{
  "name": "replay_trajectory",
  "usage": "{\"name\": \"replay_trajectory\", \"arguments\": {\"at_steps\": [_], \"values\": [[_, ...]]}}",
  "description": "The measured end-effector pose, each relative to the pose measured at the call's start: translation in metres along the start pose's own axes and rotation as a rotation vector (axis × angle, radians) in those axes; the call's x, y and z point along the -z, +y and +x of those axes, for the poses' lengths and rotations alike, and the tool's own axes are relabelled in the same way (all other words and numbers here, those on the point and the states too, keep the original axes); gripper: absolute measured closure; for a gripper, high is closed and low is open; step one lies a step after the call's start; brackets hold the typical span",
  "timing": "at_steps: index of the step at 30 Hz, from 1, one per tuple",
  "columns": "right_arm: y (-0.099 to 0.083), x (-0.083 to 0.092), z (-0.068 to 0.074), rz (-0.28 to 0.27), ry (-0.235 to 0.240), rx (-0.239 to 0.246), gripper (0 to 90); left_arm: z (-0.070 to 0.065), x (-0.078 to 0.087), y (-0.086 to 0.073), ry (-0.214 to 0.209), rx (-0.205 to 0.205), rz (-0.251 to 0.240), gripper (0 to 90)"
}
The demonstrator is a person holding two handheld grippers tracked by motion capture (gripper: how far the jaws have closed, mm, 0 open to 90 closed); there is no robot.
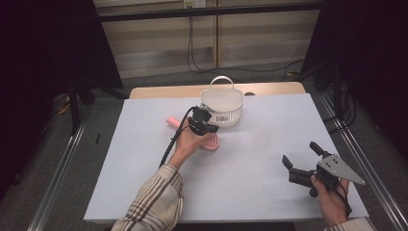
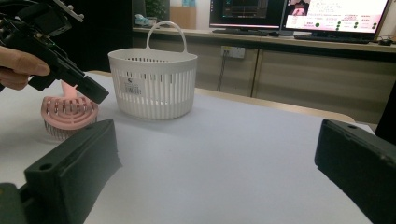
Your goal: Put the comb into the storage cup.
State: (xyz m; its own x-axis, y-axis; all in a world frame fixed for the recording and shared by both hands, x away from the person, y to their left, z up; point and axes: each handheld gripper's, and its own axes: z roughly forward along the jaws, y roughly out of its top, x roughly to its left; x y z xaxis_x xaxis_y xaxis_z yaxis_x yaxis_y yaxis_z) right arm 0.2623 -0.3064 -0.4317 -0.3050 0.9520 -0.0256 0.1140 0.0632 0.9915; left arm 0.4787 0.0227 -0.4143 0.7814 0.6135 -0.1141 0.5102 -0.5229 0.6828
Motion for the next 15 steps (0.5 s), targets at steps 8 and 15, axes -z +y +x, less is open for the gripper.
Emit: {"name": "replay_trajectory", "arguments": {"at_steps": [8, 15], "values": [[-0.0001, -0.0001, 0.0004, 0.001, -0.003, 0.001, 0.0, 0.0028, -0.0064, 0.0015, 0.009, 0.031, 0.0, 90.0], [-0.0001, 0.0, -0.0001, -0.001, 0.0, 0.0, 0.0, 0.0039, -0.0087, 0.0011, 0.003, 0.047, 0.001, 90.0]]}}
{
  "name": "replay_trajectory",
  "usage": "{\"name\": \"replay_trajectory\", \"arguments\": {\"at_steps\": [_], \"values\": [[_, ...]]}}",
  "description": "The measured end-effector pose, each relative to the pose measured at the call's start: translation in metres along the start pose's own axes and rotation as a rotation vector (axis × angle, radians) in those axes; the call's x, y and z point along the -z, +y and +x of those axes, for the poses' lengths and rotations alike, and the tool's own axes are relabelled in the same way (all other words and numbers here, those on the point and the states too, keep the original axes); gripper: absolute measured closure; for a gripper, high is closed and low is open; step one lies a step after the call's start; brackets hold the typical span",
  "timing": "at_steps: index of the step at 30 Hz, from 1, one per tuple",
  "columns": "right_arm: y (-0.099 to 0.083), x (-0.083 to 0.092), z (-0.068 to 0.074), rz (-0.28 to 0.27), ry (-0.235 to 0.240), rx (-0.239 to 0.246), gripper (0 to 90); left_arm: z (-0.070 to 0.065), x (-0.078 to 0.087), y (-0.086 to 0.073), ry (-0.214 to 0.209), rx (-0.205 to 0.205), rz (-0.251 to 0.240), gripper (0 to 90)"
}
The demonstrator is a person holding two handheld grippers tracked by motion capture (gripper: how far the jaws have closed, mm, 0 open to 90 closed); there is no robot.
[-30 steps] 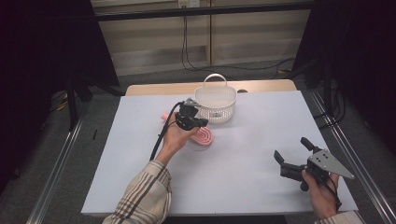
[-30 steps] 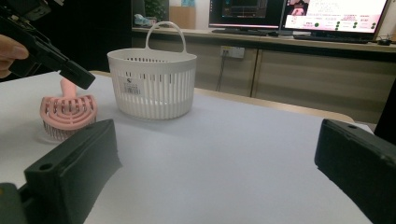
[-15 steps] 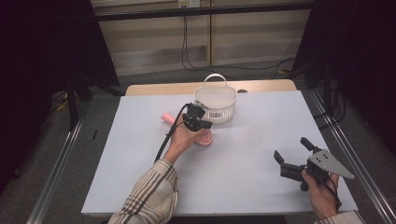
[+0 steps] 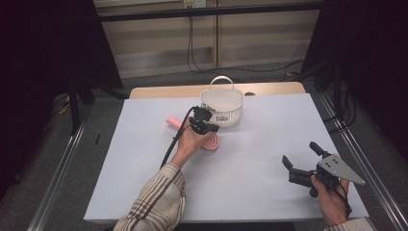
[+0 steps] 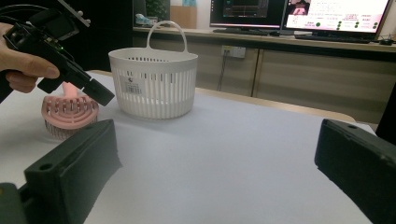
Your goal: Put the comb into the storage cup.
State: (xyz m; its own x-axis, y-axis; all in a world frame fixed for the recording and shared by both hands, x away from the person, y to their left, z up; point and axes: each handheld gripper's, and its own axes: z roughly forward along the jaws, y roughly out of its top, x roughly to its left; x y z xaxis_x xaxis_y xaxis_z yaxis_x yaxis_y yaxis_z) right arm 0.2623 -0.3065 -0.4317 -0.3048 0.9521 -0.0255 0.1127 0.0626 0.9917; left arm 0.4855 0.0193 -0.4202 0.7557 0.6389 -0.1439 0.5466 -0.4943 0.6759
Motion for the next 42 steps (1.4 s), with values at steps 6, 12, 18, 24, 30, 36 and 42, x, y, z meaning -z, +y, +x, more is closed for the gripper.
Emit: {"name": "replay_trajectory", "arguments": {"at_steps": [6, 12, 18, 24, 30, 36, 42], "values": [[-0.0002, -0.0002, 0.0001, 0.006, 0.001, -0.001, 0.0, 0.0004, -0.0022, -0.0019, -0.016, 0.006, 0.017, 90.0], [-0.0004, -0.0005, 0.0002, 0.007, 0.002, -0.001, 0.0, -0.0026, -0.002, -0.0029, -0.03, 0.005, 0.017, 90.0], [-0.0006, -0.0006, 0.0001, 0.009, 0.006, 0.003, 0.0, -0.0046, 0.0004, -0.0061, -0.03, 0.015, 0.0, 90.0], [-0.0006, -0.0004, 0.0006, 0.008, 0.007, 0.003, 0.0, -0.0079, 0.0015, -0.0075, -0.039, 0.011, 0.001, 90.0], [-0.0006, -0.0003, 0.0003, 0.009, 0.005, -0.003, 0.0, -0.0068, 0.003, -0.0083, -0.038, 0.024, -0.001, 90.0], [-0.0007, -0.0002, 0.0004, 0.01, 0.005, 0.0, 0.0, -0.0062, 0.0042, -0.0095, -0.04, 0.044, -0.008, 90.0], [-0.0008, -0.0001, 0.0005, 0.01, 0.007, 0.002, 0.0, -0.0061, 0.0062, -0.0092, -0.027, 0.035, 0.004, 90.0]]}}
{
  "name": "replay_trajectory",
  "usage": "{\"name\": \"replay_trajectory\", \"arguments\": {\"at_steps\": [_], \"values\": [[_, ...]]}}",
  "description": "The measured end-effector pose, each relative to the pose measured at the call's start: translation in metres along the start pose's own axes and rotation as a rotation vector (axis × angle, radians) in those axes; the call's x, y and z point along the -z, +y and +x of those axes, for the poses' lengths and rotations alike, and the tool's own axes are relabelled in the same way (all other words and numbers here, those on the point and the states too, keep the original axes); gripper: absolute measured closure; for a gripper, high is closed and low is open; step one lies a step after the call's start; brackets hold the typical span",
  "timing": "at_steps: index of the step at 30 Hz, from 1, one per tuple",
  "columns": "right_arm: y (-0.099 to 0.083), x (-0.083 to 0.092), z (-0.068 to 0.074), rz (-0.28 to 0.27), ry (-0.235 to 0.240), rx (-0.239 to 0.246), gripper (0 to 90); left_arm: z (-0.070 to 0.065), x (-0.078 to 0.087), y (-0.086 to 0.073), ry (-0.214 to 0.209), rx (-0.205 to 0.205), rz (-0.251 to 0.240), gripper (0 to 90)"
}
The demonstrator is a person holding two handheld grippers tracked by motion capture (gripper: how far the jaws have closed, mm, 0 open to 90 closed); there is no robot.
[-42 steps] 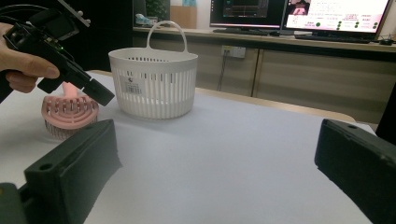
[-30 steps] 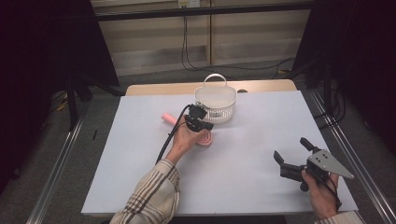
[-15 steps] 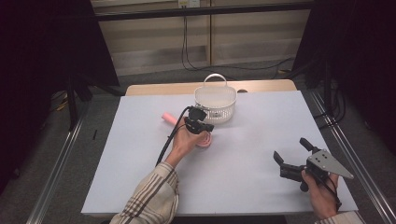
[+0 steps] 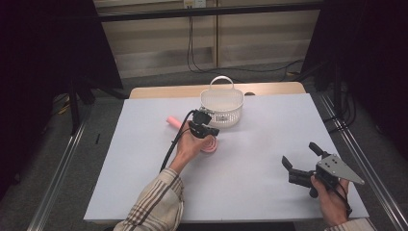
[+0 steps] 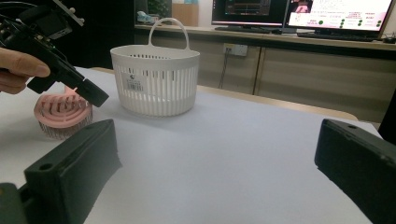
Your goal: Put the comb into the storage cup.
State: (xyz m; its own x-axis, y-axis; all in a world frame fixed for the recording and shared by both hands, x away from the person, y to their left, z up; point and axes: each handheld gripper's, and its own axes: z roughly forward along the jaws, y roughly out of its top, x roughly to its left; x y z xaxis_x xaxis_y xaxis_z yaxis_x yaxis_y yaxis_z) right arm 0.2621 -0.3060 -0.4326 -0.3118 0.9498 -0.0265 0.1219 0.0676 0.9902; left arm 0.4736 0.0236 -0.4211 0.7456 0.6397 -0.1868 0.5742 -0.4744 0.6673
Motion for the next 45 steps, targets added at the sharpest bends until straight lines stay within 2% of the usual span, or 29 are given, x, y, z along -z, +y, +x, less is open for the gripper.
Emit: {"name": "replay_trajectory", "arguments": {"at_steps": [10, 15, 20, 26, 27, 30, 33, 38, 42, 45], "values": [[0.0, 0.0, 0.0, 0.003, -0.002, 0.001, 0.0, 0.0, 0.004, -0.002, -0.01, -0.005, 0.007, 90.0], [0.0, 0.0, 0.0, 0.002, -0.003, 0.001, 0.0, 0.002, 0.001, -0.005, -0.022, 0.015, -0.014, 90.0], [0.0, 0.0, 0.0, 0.002, -0.003, -0.002, 0.0, -0.002, -0.002, -0.003, -0.023, 0.004, 0.014, 90.0], [0.0, 0.0, 0.0, 0.002, -0.003, -0.002, 0.0, -0.001, 0.0, -0.004, -0.024, 0.009, 0.015, 90.0], [0.0, 0.001, 0.0, 0.001, -0.002, -0.003, 0.0, -0.001, 0.0, -0.004, -0.037, 0.01, 0.022, 90.0], [0.0, 0.0, 0.0, 0.002, -0.005, -0.004, 0.0, -0.001, 0.0, -0.004, -0.035, 0.02, 0.013, 90.0], [0.0, 0.0, 0.0, 0.002, -0.004, 0.0, 0.0, -0.003, -0.002, -0.005, -0.051, 0.012, 0.022, 90.0], [0.0, 0.0, 0.0, 0.002, -0.003, -0.003, 0.0, -0.01, -0.003, -0.006, -0.037, -0.016, 0.049, 90.0], [0.0, 0.001, 0.0, 0.001, -0.003, 0.0, 0.0, -0.008, -0.002, -0.007, -0.047, 0.009, 0.043, 90.0], [0.0, 0.001, 0.0, -0.001, -0.002, -0.001, 0.0, -0.008, 0.0, -0.007, -0.041, -0.005, 0.061, 90.0]]}}
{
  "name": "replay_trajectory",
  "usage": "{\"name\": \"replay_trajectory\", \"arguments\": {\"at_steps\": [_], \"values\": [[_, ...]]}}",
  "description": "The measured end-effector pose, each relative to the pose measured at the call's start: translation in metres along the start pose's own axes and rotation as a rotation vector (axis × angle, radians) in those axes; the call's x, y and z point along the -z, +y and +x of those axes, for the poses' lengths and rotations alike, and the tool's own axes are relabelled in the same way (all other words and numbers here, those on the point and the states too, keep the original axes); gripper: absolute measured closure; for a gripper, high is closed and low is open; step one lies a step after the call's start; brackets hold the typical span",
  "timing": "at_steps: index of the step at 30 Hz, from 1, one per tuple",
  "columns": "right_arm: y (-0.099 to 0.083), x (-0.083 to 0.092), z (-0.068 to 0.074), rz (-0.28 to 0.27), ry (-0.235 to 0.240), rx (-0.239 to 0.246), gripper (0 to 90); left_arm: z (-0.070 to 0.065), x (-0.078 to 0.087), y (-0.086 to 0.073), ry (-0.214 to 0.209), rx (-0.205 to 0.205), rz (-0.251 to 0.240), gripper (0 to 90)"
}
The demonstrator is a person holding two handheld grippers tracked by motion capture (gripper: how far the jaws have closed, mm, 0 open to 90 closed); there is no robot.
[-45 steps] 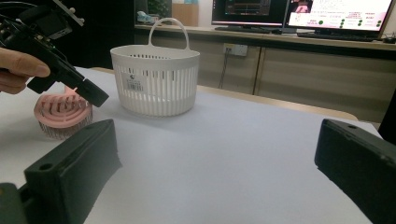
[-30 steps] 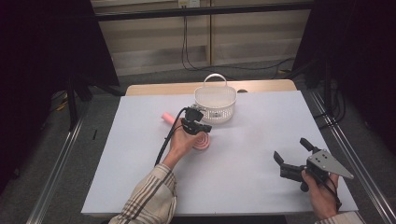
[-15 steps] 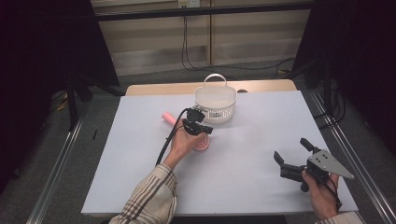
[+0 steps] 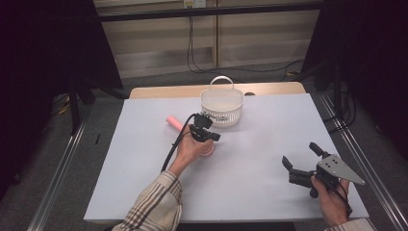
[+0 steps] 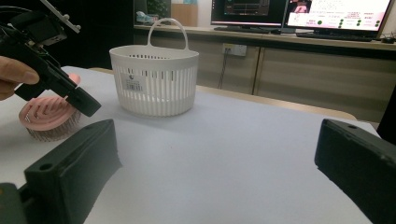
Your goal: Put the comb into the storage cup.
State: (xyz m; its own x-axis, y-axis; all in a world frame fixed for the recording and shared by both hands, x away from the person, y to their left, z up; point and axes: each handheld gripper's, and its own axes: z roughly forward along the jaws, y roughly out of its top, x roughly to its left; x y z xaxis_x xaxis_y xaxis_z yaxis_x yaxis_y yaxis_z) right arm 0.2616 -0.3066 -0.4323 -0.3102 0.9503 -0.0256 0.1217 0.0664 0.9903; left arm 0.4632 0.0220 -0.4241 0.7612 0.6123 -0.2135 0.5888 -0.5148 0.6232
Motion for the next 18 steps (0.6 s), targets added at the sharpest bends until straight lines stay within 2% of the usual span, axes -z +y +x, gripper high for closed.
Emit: {"name": "replay_trajectory", "arguments": {"at_steps": [2, 3, 7, 12, 18], "values": [[0.0, 0.0, 0.0, 0.0, -0.002, 0.001, 0.0, -0.001, 0.001, 0.0, 0.012, -0.005, 0.001, 90.0], [0.0, 0.0, 0.0, 0.001, -0.001, 0.002, 0.0, 0.001, 0.002, 0.0, -0.004, -0.007, 0.01, 90.0], [0.0, 0.0, 0.0, 0.001, -0.001, 0.0, 0.0, 0.005, 0.004, -0.003, 0.022, 0.004, 0.016, 90.0], [0.0, 0.0, 0.0, 0.001, 0.0, 0.0, 0.0, 0.011, 0.003, -0.01, 0.012, 0.031, 0.006, 90.0], [0.0, 0.0, 0.0, 0.001, -0.001, 0.001, 0.0, 0.011, 0.006, -0.011, 0.018, 0.023, 0.01, 90.0]]}}
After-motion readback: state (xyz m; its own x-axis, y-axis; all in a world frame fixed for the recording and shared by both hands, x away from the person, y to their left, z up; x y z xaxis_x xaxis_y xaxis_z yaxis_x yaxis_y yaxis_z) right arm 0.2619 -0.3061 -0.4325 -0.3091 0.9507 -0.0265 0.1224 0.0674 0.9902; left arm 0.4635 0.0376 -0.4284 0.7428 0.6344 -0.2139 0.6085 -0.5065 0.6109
